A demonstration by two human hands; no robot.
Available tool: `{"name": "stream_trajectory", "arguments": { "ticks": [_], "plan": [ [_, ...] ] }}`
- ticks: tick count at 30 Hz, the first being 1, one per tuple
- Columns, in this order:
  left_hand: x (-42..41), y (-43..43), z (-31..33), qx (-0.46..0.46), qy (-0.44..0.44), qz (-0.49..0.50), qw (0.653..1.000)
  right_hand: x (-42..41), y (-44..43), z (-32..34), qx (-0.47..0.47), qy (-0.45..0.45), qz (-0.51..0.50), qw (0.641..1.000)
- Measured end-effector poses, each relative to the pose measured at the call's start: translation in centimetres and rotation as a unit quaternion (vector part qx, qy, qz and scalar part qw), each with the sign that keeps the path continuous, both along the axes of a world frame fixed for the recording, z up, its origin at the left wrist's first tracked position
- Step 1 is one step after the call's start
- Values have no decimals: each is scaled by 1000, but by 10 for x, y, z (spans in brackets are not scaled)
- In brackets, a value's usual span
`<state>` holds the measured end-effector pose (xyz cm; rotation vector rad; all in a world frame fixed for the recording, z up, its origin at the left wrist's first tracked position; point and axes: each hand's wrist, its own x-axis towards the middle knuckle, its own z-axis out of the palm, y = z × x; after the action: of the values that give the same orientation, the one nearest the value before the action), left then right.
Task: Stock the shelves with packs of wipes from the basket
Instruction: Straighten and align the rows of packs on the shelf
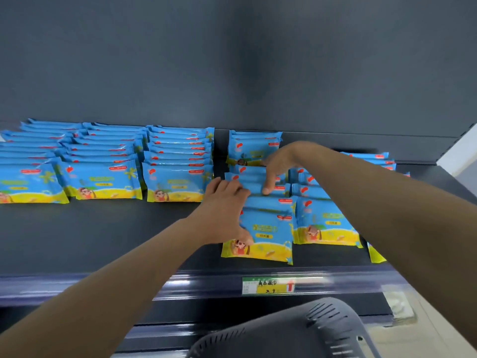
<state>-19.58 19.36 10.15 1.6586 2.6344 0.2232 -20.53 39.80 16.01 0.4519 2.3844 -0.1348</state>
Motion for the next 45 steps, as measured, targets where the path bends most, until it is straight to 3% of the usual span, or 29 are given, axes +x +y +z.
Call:
{"name": "stream_trajectory", "arguments": {
  "ticks": [3,9,17,20,24,32,38,43,45],
  "plan": [
    [1,2,1,-8,7,11,1000,-5,1,-3,-28,-11,-8,1000],
    [1,2,3,-18,25,24,999,-9,-4,1,1,13,34,999],
    [-5,12,5,10,82,42,996,4,0,6,-31,133,52,989],
    [-12,18,6,33,130,77,988,1,-1,11,-57,226,56,971],
    [-26,27,9,38,197,131,971,-8,4,14,-3,310,77,948],
    [-34,37,5,24,194,166,966,2,12,18,-44,290,-58,954],
    [-46,40,8,-7,164,171,971,-4,10,22,-162,360,-247,885],
    [-57,41,10,-39,130,171,976,-16,9,20,-181,359,-279,872],
    [-60,41,12,-36,126,165,977,-17,13,17,-232,370,-309,845]
  ]
}}
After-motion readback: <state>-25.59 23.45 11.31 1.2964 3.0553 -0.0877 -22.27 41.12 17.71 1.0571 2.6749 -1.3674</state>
